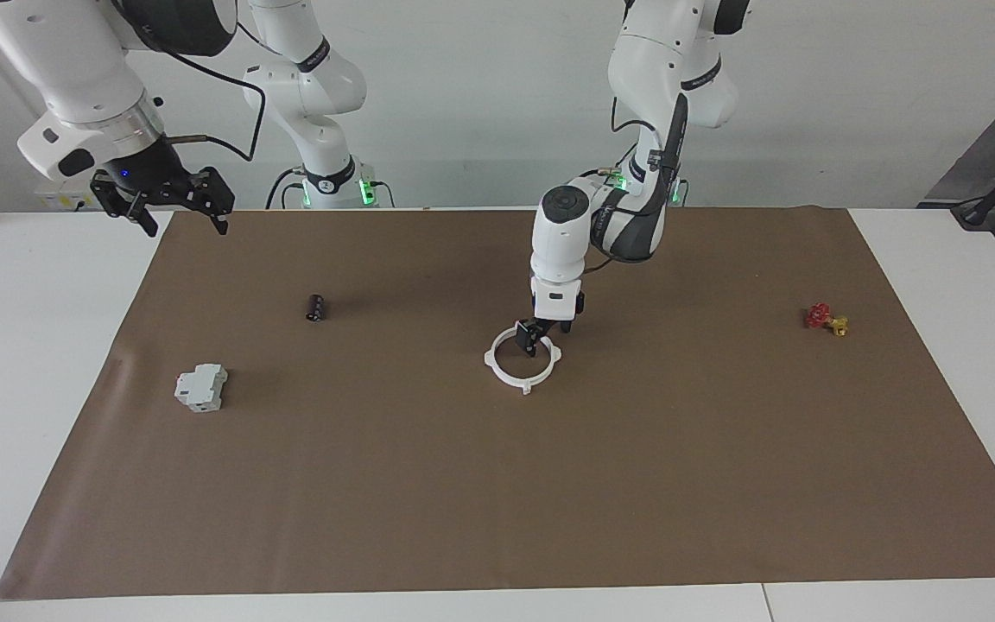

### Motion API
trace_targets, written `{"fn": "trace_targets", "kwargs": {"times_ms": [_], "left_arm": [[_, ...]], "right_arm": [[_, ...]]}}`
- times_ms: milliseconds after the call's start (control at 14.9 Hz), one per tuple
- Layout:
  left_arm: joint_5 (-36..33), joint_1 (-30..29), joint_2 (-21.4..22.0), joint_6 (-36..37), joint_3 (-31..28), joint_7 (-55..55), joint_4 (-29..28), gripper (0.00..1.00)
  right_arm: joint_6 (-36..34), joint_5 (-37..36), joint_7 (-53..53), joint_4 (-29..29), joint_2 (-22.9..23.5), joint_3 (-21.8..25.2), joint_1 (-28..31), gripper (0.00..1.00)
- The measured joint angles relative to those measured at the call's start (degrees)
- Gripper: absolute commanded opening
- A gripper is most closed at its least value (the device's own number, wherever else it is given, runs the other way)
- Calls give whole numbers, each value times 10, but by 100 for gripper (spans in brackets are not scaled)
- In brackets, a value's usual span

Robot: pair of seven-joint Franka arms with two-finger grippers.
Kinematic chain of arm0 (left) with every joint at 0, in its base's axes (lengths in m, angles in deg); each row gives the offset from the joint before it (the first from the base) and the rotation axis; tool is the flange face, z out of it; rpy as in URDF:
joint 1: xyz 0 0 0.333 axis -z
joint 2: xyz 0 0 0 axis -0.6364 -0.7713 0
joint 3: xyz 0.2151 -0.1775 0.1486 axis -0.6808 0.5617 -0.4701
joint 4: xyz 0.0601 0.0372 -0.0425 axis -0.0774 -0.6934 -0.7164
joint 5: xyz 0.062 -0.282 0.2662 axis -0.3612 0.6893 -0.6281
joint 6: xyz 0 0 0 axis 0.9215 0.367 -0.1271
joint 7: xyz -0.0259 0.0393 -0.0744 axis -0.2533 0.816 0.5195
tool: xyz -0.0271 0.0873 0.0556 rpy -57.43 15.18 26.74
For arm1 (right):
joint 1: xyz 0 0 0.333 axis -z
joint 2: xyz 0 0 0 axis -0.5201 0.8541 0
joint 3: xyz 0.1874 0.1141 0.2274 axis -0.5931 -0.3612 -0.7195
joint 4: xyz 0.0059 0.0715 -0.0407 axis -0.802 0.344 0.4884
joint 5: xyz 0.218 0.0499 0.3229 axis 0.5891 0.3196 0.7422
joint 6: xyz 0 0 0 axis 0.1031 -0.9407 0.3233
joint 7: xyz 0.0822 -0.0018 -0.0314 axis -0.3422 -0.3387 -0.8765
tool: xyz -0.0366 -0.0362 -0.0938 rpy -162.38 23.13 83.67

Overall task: Assemble drain pipe with both arms
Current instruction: 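Press the held half-ring onto the placed one with the left gripper, then open the left gripper and withdraw it from the joined ring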

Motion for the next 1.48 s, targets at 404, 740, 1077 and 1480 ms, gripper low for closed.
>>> {"fn": "trace_targets", "kwargs": {"times_ms": [404,740,1077,1480], "left_arm": [[0,0,4,84,-6,0,64,100],[-2,-17,50,154,-14,13,92,100],[-3,-83,138,310,-17,161,127,100],[-4,-230,215,426,-21,419,171,100]], "right_arm": [[0,0,0,0,0,0,0,100],[0,0,0,0,0,0,0,100],[0,0,0,0,0,0,0,100],[0,0,0,0,0,0,0,100]]}}
